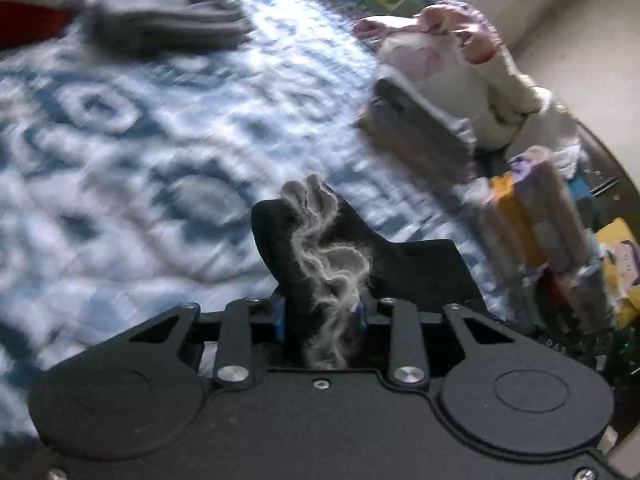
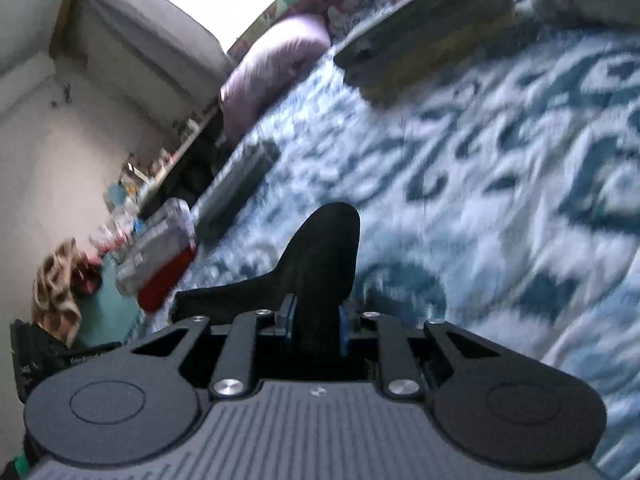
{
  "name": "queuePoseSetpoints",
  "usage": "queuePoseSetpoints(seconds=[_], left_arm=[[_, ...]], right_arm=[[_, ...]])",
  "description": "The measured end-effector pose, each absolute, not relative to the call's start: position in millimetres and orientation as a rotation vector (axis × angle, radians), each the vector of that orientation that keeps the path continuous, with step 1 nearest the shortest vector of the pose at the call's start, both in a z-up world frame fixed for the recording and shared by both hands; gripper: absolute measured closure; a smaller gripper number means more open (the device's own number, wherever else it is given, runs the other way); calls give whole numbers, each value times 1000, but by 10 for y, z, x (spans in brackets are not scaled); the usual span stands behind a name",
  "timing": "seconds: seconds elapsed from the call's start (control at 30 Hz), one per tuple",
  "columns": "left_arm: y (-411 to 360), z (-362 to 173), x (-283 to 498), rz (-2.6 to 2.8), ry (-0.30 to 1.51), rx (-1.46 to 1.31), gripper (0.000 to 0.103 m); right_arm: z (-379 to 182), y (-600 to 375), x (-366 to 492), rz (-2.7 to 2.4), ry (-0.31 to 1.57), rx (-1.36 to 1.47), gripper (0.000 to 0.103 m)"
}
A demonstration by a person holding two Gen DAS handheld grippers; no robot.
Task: Fold clothes
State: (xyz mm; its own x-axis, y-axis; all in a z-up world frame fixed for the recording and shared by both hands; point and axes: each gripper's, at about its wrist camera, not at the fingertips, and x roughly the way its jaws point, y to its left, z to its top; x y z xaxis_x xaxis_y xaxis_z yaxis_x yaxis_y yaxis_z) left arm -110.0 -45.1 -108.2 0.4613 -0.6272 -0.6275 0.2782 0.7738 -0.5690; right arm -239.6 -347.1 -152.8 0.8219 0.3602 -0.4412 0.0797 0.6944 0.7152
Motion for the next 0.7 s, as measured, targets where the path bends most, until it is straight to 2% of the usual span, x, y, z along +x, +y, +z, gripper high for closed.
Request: queuePoseSetpoints(seconds=[0.37, 0.7], left_arm=[[-1531, -533, 209, -762, 849, -499, 74], [-2363, -422, 1659, -856, 797, -584, 74]], right_arm=[[-738, -4591, -1688, 81, 406, 759, 81], [-314, -5457, -363, -51, 276, 696, 82]])
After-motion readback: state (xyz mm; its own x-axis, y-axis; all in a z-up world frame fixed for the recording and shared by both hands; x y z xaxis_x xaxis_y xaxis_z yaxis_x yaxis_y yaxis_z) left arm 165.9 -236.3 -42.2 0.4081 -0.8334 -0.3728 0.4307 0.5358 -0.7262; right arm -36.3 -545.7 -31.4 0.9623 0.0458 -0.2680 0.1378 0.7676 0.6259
